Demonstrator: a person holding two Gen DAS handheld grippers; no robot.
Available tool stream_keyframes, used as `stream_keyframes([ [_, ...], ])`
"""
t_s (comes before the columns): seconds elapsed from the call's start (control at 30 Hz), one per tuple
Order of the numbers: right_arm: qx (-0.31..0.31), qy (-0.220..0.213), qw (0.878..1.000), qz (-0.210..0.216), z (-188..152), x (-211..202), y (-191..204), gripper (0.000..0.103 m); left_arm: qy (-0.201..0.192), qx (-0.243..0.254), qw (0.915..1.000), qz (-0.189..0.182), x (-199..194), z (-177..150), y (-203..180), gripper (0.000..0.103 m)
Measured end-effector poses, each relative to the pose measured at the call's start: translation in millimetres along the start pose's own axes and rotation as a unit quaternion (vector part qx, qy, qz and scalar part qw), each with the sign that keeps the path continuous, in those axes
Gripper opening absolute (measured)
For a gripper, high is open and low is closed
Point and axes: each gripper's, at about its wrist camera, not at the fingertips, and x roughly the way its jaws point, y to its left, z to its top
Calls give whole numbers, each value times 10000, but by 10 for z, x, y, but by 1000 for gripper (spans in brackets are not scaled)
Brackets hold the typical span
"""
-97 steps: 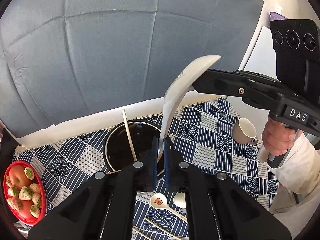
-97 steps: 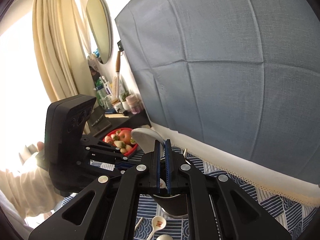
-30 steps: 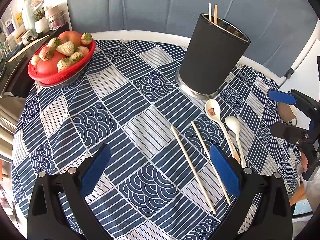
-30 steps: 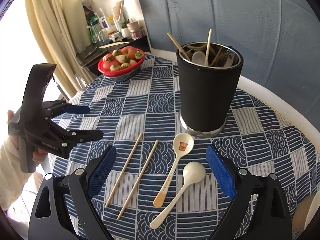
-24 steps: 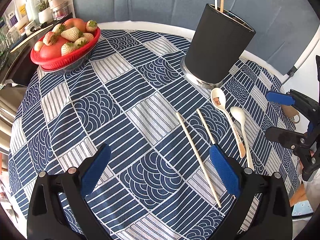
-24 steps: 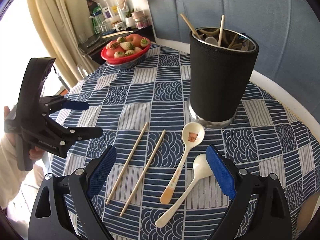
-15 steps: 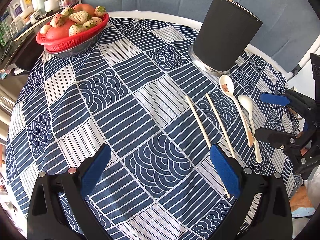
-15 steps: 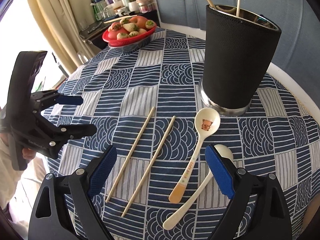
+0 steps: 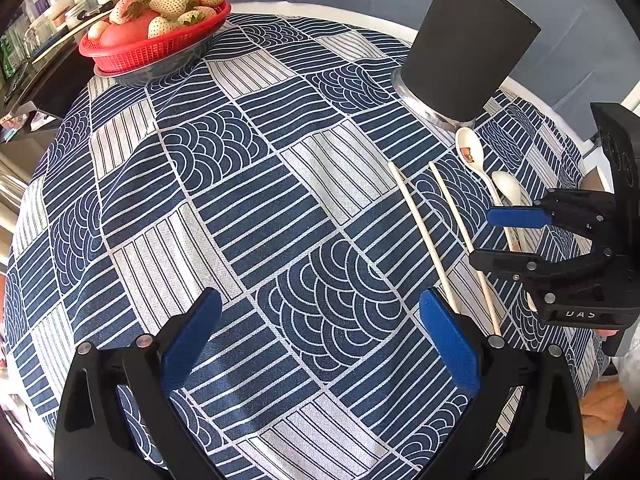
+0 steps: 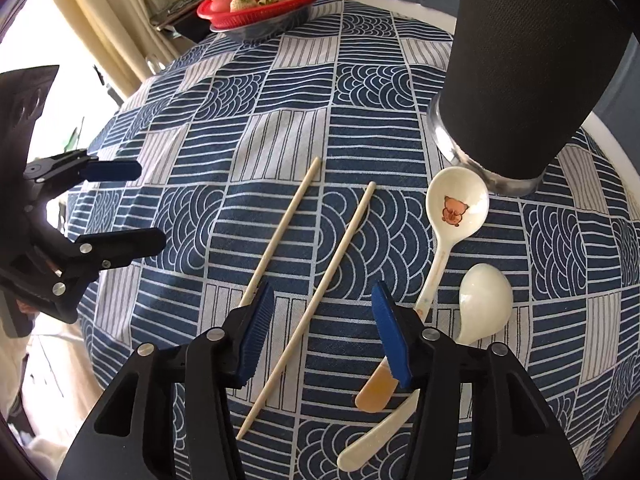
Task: Organize utensils
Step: 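Move the right tool toward the wooden chopsticks while the left tool approaches them too, then close the right gripper on one chopstick while the left gripper closes on the other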
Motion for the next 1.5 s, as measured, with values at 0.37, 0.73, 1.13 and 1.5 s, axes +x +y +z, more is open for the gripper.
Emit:
stream_keyframes([
  [0.37,407,55,9990,147,-49,85,-49,5,92,104,9999,-38,69,37,-91,97],
  [0.73,706,-245,9961,467,-81,-182,-193,3,209,396,9989,-166,155,113,-328,97],
  [1.13,795,-360,9957,307,-146,-257,-321,3,603,913,9940,39,450,195,-762,83],
  [1.5,640,-41,9976,259,-119,-83,-266,3,914,972,9908,241,461,296,-710,6],
])
